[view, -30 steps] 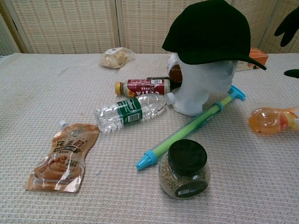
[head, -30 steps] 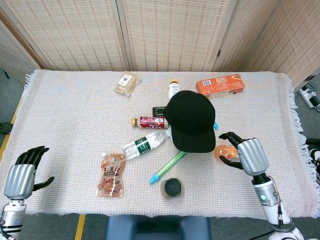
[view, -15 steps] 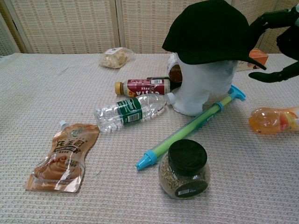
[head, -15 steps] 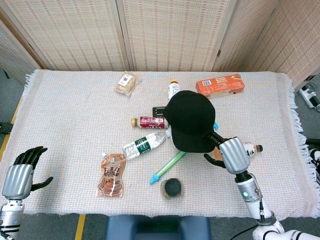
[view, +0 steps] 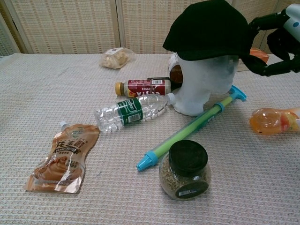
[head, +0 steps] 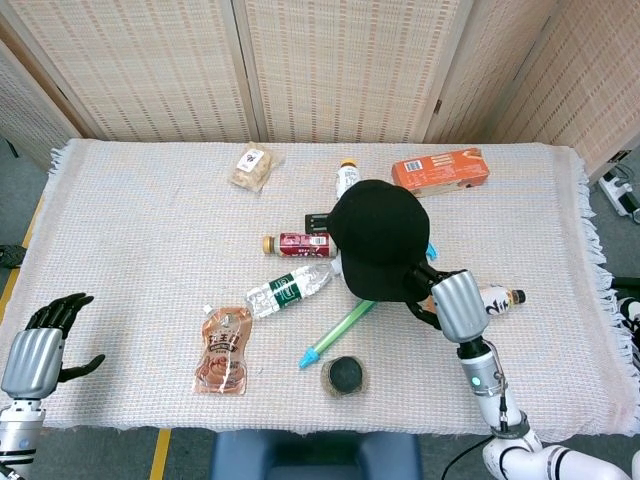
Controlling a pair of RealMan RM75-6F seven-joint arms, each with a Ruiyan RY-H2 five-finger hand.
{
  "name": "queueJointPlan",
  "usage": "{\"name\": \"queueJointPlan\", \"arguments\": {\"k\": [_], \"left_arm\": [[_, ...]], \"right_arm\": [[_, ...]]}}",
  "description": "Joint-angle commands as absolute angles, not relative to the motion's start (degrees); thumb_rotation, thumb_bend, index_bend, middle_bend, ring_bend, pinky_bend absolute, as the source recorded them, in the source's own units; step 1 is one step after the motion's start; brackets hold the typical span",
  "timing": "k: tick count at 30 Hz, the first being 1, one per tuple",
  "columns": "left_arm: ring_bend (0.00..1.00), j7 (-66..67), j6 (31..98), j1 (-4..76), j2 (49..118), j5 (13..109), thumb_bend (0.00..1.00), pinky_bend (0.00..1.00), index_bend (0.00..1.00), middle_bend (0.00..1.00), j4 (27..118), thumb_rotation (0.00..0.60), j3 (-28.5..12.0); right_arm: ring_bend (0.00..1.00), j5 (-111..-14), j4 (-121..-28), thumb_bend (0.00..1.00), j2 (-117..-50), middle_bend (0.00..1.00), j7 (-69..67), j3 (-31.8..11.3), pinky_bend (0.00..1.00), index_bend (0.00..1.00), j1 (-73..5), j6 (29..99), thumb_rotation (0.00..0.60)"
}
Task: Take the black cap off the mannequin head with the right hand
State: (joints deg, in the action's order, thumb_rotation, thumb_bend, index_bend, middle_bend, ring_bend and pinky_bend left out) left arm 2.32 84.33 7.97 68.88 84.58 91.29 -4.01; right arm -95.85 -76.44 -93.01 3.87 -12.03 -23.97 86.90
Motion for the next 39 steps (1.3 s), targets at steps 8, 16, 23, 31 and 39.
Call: {"name": "queueJointPlan", "arguments": {"k": [8, 16, 23, 31, 39], "left_arm": [[0.18, 1.87, 83.53, 8.15, 68.61, 84.35, 0.13, 0.24, 0.22, 0.2, 91.83, 0.6, -3.8], [0.18, 1.72, 82.93, 8.45, 68.75, 84.36, 0.13, 0.23, 0.19, 0.2, 92.05, 0.6, -3.72], [0.17, 1.83, 82.28, 8.56, 68.76, 84.03, 0.13, 0.23, 0.17, 0.19, 92.4, 0.6, -3.49], [0.17, 1.77, 81.7, 8.37, 68.36, 83.48, 0.13, 0.23, 0.16, 0.19, 92.71, 0.6, -3.13], [0.16, 1.5, 81.06, 8.42, 68.26, 83.16, 0.13, 0.23, 0.14, 0.18, 92.69, 0.6, -2.93]], "right_arm": [[0.91, -93.25, -73.49, 0.62, -95.45, 0.73, 1.58, -17.95, 1.0, 0.9, -26.3, 91.5, 0.6], [0.92, -88.43, -71.7, 0.62, -95.35, 0.75, 2.38, -23.9, 1.0, 0.94, -29.96, 90.23, 0.6], [0.92, -84.45, -67.18, 0.62, -96.6, 0.75, 2.51, -27.37, 1.0, 0.95, -35.16, 86.26, 0.6], [0.92, -80.33, -61.24, 0.63, -98.03, 0.76, 3.78, -29.89, 1.0, 0.95, -40.54, 82.04, 0.6], [0.92, -77.51, -52.71, 0.63, -98.05, 0.76, 2.96, -30.96, 1.0, 0.95, -44.75, 78.64, 0.6]]}}
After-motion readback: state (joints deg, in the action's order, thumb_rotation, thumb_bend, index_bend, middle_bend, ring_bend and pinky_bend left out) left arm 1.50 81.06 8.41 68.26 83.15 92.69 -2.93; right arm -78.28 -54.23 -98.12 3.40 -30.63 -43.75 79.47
